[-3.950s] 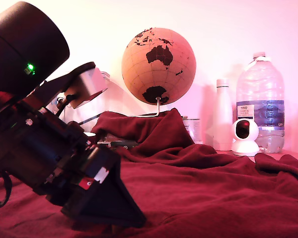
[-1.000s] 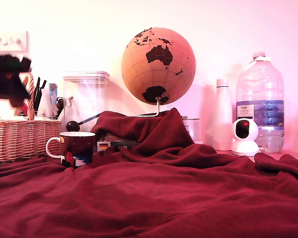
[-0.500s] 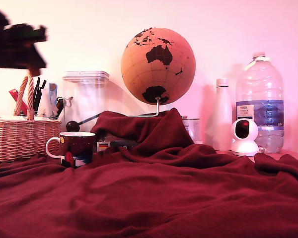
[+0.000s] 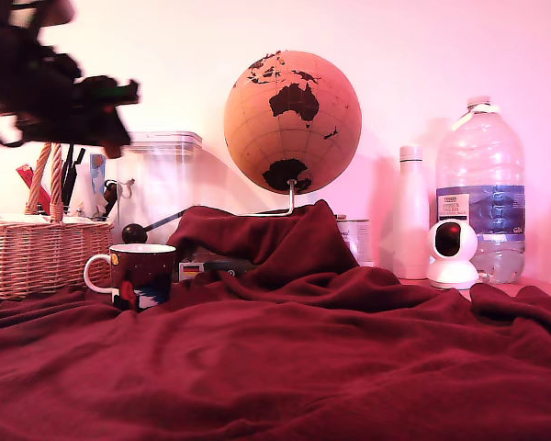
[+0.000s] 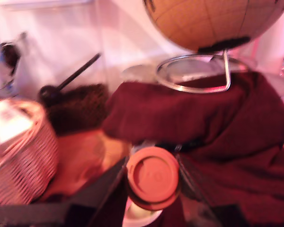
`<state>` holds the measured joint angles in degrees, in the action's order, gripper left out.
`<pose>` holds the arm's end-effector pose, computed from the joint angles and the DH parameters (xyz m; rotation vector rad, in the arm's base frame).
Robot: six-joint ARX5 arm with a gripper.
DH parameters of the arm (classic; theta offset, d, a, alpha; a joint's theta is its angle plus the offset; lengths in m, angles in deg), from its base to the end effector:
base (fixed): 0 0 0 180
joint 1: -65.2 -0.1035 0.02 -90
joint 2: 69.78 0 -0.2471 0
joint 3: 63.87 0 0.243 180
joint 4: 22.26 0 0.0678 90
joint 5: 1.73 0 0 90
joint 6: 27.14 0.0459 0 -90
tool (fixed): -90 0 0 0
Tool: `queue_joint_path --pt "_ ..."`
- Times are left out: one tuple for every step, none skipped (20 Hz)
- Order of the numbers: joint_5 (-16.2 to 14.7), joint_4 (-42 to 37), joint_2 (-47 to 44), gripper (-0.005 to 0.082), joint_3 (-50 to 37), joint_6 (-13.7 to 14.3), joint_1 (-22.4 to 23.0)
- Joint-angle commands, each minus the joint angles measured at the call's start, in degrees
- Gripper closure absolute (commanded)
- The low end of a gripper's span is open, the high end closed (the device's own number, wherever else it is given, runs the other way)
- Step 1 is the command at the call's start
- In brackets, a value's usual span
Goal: Pick up the coffee capsules on the table and drop them inside the coffee cup
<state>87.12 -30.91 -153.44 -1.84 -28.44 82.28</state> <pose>0.3146 -0.0976 0.2340 0.0091 0.2289 -0.3142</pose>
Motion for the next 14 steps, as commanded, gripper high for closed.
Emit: queue_joint_path --pt "-0.83 2.14 -2.86 0.0554 2.23 0.31 -0.61" --pt "-1.53 4.0 -4.26 0.0554 4.09 0.31 -0.87" --pt "-2.4 6.36 -5.66 0.0554 6.12 0.31 -1.18" --pt "-2.95 8.7 -7.02 0.0554 8.22 0.31 -1.6" --pt "-3.02 11.02 -8.46 0.0554 10.19 0.31 -1.99" --pt "-3.19 13.62 -9.75 0.0554 12.52 0.31 -2.43" --pt "-3.52 16.41 -10.88 0.0554 14.67 0.28 -2.78" --pt "-4.07 19.45 -12.22 0.0554 16.98 0.28 -3.15" --pt "-4.42 22.25 -13.55 0.0554 19.21 0.26 -3.56" --pt "-4.48 25.05 -14.73 0.0554 21.24 0.24 -3.98" --pt "-4.63 27.34 -15.96 0.0554 23.19 0.24 -4.2" --pt "-5.03 29.27 -17.25 0.0554 25.09 0.24 -4.42" --pt "-5.73 31.78 -18.53 0.0554 27.26 0.24 -4.68" --pt "-6.51 34.45 -19.74 0.0554 29.29 0.22 -4.87"
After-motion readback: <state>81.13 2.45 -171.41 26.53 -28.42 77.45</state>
